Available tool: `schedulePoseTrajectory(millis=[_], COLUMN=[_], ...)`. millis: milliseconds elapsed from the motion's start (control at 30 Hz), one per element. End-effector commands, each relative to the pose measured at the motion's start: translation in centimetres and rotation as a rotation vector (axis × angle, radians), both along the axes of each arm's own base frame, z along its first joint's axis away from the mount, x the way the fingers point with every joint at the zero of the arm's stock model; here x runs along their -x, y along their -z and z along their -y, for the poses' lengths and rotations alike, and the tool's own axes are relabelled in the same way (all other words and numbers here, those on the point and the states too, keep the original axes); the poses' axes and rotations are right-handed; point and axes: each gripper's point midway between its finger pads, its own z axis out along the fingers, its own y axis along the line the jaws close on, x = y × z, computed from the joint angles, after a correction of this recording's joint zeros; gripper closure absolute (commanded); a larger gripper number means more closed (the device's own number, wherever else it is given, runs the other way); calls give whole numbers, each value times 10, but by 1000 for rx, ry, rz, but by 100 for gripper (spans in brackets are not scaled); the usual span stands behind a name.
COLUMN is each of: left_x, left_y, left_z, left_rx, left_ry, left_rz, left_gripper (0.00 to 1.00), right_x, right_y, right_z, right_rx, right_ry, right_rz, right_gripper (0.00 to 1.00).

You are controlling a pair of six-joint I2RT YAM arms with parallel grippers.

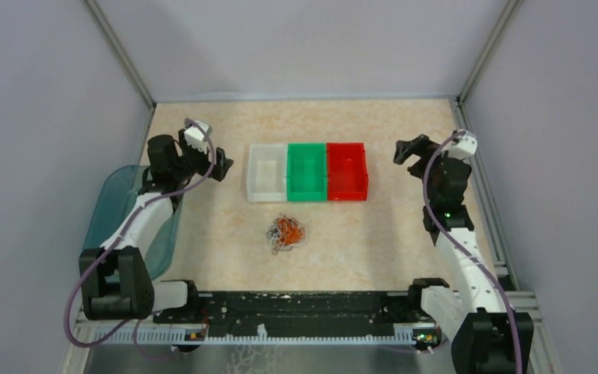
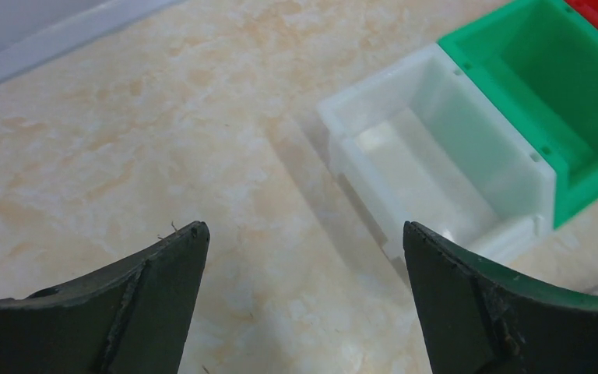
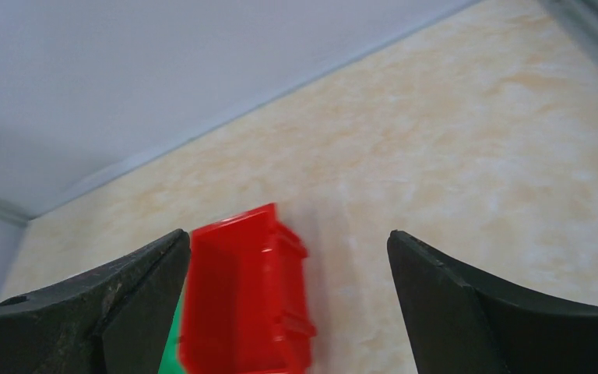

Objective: Untangle the cables
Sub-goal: Untie the cable.

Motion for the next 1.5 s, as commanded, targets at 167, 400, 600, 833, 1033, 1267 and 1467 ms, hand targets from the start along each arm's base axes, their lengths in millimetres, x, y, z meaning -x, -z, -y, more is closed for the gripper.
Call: schedulePoseTrajectory(millis=[167,400,600,833,1033,1267,1467], left_x=[72,93,113,132,140,149,165], left_y=[14,13,10,9,16,24,35], left_z=[43,49,53,63,68,77,90], left_rx=[-12,-8,-16,-5,-38,-58,-79], left_ry=[407,473,530,589,615,650,698], left_rz=[-293,-294,-293,-281,-293,-316,-351], left_gripper=[0,0,0,0,0,0,0], right_x=[46,115,122,113,117,98,88], right_y=[-22,48,75,98,117,128,130], right_z=[-171,-286,-327,-341,-342,-338,-352], right_rx=[-59,-7,52,141,108,113,69], right_ry=[-728,-988,-1108,-1190,-1203,-1154,-1176], right_rz=[-61,-234,-327,-376,-408,-396,-368], right_gripper=[2,28,42,48,51,60,61])
